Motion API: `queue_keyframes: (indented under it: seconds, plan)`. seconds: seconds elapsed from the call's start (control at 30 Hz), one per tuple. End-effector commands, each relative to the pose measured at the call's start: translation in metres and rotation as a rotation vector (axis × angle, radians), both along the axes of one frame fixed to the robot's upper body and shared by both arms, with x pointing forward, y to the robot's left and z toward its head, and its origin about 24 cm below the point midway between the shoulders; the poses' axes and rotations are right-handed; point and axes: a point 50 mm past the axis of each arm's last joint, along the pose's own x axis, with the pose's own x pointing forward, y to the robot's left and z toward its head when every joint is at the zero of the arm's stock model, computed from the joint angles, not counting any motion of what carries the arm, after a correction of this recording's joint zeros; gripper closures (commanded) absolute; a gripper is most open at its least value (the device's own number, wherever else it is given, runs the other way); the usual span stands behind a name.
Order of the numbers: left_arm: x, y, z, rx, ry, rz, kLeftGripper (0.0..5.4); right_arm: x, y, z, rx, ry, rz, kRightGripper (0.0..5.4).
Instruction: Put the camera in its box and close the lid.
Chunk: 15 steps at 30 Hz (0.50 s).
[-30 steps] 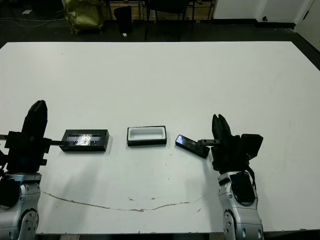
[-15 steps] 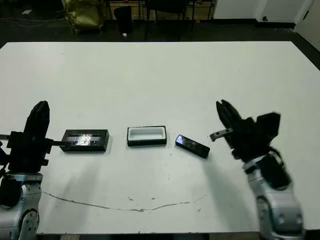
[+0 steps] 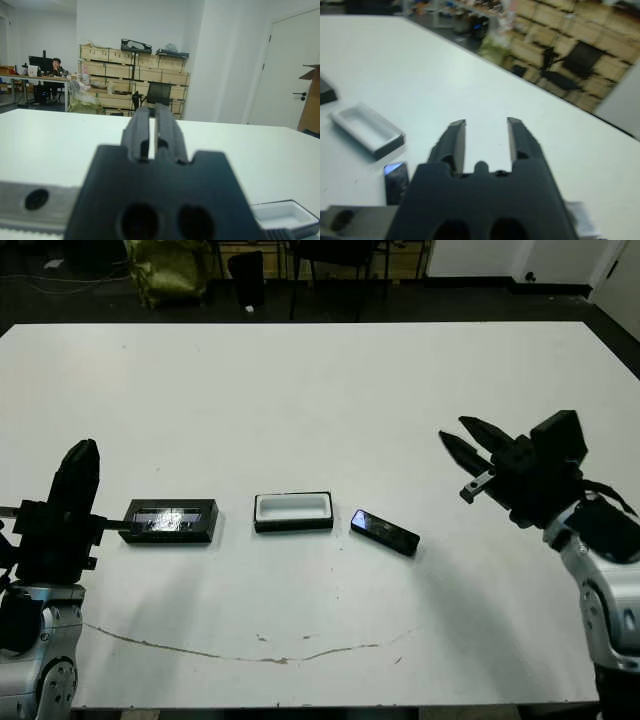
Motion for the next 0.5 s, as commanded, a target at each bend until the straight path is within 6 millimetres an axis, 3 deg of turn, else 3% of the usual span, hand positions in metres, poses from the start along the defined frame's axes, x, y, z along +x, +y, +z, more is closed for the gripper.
queue_keyframes:
  seconds: [0.03, 0.33, 0.5]
  plan:
    - [0.000, 0.004, -0.006, 0.021, 0.036, 0.005, 5.40, 0.004, -0.001, -0.007, -0.015, 0.058, 0.038, 3.00]
    - [-0.001, 0.005, -0.007, 0.019, 0.039, 0.002, 5.40, 0.005, 0.006, -0.019, -0.035, 0.137, 0.162, 0.98]
    - [-0.001, 0.005, -0.009, 0.012, 0.048, 0.008, 5.40, -0.002, 0.007, -0.036, -0.010, 0.230, 0.186, 0.03]
